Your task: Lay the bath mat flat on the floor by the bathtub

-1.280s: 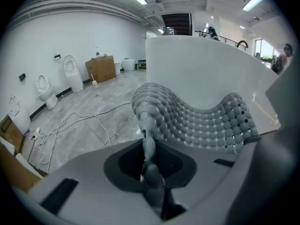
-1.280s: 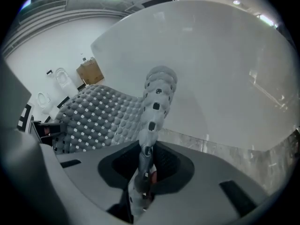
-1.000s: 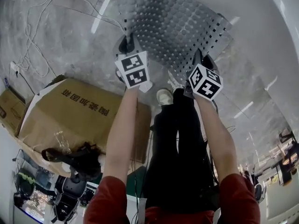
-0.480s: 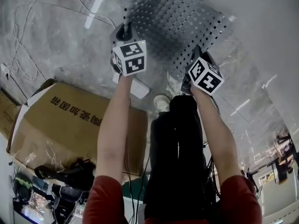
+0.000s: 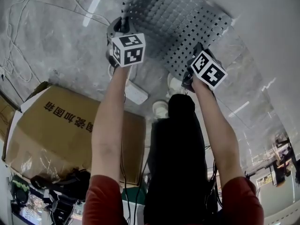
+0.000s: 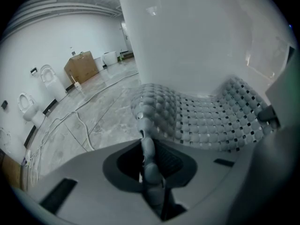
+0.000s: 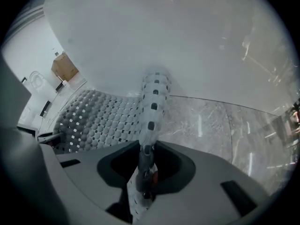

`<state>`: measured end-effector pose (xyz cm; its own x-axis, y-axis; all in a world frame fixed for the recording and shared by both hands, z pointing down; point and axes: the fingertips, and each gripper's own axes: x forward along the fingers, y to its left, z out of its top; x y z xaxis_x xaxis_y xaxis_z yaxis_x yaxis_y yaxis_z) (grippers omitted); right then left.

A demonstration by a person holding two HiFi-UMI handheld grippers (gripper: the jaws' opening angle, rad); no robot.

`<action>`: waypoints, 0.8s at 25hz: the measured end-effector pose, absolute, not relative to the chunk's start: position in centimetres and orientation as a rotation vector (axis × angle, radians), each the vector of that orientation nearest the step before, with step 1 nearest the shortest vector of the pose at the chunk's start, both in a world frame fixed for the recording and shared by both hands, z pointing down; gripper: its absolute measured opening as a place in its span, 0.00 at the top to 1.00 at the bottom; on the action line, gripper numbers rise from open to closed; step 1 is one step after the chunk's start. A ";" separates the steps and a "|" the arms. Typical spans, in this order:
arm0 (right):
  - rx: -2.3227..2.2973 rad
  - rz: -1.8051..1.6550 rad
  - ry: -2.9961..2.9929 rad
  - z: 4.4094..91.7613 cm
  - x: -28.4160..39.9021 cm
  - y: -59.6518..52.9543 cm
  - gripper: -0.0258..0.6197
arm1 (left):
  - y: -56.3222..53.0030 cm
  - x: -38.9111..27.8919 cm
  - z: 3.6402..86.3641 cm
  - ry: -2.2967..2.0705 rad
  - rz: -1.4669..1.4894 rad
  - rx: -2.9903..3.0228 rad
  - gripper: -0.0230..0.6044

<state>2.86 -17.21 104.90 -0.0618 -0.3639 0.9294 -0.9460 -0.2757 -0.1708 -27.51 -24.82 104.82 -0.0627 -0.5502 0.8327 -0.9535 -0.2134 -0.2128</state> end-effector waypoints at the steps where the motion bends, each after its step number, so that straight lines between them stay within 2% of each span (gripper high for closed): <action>1: 1.654 1.342 -1.399 105.3 3.2 -17.3 0.81 | -25.0 -27.7 105.1 -1.607 1.205 1.772 0.87; 7: 1.642 1.290 -1.403 106.8 4.6 -17.0 0.75 | -25.3 -28.5 106.8 -1.613 1.256 1.767 0.83; 11: 1.644 1.258 -1.397 107.3 5.1 -17.0 0.69 | -26.0 -29.9 107.6 -1.626 1.259 1.721 0.72; 15: 1.639 1.202 -1.393 107.2 5.4 -16.9 0.62 | -26.2 -30.8 108.1 -1.629 1.280 1.703 0.65; 20: 1.628 1.212 -1.401 107.0 5.3 -16.9 0.48 | -25.4 -31.4 107.8 -1.631 1.280 1.666 0.62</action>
<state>5.35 -16.86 107.03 -0.0044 -0.3606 0.9327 -0.9749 -0.2061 -0.0843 -31.36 -25.35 107.85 -0.1459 -0.5015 0.8528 -0.9475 -0.1772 -0.2663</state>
